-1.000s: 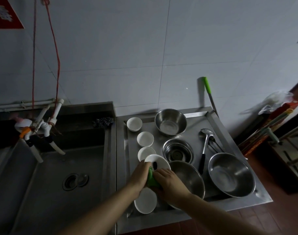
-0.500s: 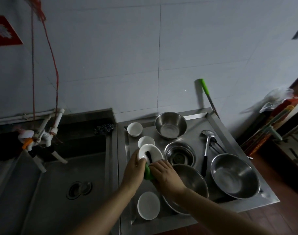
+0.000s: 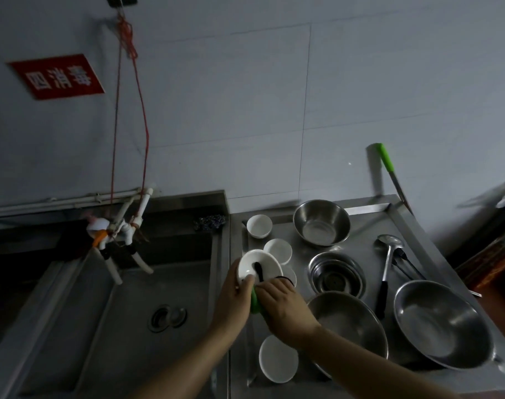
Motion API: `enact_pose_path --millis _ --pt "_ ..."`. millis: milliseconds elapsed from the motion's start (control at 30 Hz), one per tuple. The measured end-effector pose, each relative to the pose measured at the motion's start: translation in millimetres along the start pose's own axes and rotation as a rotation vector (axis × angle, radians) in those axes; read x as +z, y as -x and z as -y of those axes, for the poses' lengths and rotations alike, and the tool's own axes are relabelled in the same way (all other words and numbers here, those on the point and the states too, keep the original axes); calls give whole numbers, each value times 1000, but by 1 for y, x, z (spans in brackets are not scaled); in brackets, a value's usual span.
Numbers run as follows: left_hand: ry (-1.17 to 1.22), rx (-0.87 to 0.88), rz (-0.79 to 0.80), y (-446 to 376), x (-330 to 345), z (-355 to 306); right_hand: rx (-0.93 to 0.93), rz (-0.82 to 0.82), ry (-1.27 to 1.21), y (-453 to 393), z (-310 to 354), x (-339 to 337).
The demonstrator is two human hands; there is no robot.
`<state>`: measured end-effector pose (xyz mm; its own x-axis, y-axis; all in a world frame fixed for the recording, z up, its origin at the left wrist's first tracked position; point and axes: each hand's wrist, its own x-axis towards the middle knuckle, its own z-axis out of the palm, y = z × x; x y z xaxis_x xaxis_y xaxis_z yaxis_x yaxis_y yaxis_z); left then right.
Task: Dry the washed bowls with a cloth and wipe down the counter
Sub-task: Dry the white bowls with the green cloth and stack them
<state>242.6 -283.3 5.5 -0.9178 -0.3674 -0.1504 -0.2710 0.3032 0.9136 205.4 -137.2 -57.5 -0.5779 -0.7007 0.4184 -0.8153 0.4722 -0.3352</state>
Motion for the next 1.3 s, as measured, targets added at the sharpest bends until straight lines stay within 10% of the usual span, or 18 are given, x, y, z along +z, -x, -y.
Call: enact_pose_path --millis 333,667,967,1300 --pt "158 -279 145 -9 -33 8 -428 71 86 0 -23 -6" --pt "226 -269 -60 7 -16 35 -59 14 7 -5 27 21" --pt "156 -196 68 19 -13 30 -403 112 -24 26 -22 9" --pt "357 -365 -283 60 79 8 -340 111 -125 37 -48 -26"
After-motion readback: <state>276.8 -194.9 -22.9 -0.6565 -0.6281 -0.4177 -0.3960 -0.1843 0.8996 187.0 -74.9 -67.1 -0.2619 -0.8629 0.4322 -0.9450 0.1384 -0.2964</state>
